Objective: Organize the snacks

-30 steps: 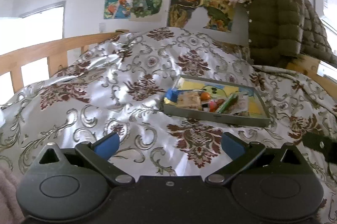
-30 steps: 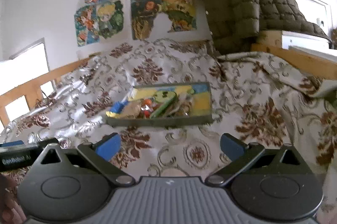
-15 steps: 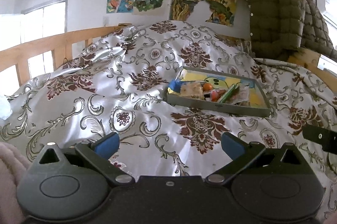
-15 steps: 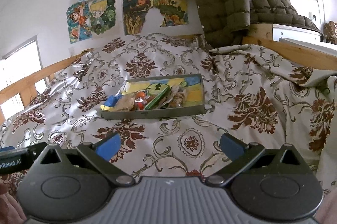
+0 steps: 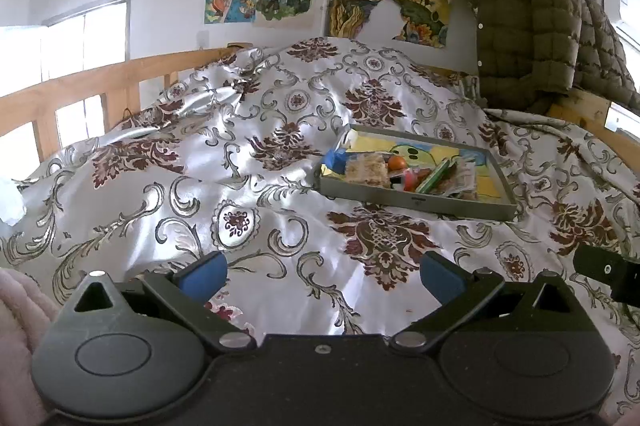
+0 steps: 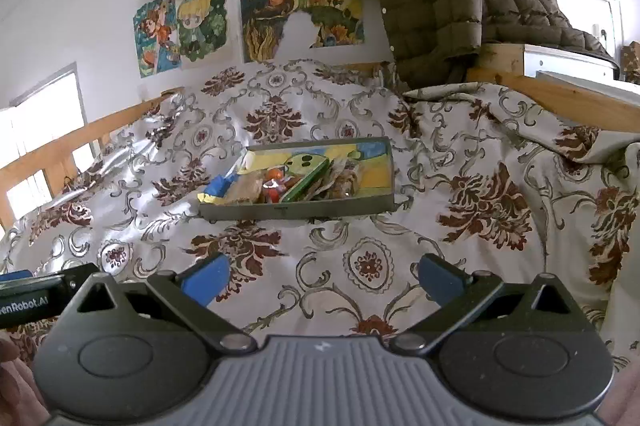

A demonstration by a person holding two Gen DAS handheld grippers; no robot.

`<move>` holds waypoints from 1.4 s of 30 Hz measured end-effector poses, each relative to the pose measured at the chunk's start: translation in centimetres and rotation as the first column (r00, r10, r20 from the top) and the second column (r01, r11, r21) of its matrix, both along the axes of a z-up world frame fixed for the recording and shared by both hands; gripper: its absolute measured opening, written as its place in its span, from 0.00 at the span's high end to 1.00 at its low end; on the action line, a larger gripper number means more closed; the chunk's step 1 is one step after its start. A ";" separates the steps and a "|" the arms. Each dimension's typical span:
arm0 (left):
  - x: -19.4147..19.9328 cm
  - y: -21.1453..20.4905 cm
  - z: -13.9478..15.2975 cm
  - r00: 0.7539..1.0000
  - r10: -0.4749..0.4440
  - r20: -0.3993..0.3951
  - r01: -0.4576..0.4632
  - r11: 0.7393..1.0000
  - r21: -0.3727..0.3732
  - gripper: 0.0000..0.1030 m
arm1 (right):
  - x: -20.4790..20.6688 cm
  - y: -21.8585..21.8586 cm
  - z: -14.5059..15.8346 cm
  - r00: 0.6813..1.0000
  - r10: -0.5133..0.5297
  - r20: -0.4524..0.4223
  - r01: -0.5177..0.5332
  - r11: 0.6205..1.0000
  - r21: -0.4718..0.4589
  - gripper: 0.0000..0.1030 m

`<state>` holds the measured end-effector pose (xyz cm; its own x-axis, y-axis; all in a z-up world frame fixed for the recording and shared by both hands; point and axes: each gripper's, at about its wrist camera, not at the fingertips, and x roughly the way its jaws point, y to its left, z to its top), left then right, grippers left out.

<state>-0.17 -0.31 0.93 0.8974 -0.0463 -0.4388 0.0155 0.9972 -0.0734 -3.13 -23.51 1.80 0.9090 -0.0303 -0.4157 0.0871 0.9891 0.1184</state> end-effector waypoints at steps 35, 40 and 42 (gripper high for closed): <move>0.1 -0.2 0.0 1.000 -0.002 -0.006 0.002 1.000 0.009 0.01 | 0.0 0.1 -0.3 1.000 0.006 -0.007 -0.006 1.000 -0.007 0.00; 0.2 -0.2 0.0 1.000 -0.002 -0.006 0.002 1.000 0.009 0.01 | 0.0 0.1 -0.2 1.000 0.007 -0.006 -0.007 1.000 -0.007 0.00; 0.2 -0.2 0.0 1.000 -0.002 -0.007 0.002 1.000 0.008 0.01 | 0.0 0.2 -0.2 1.000 0.007 -0.006 -0.007 1.000 -0.007 0.00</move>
<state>-0.01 -0.51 0.90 0.8942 -0.0442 -0.4454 0.0168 0.9977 -0.0653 -3.10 -23.36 1.55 0.9066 -0.0272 -0.4210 0.0810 0.9906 0.1105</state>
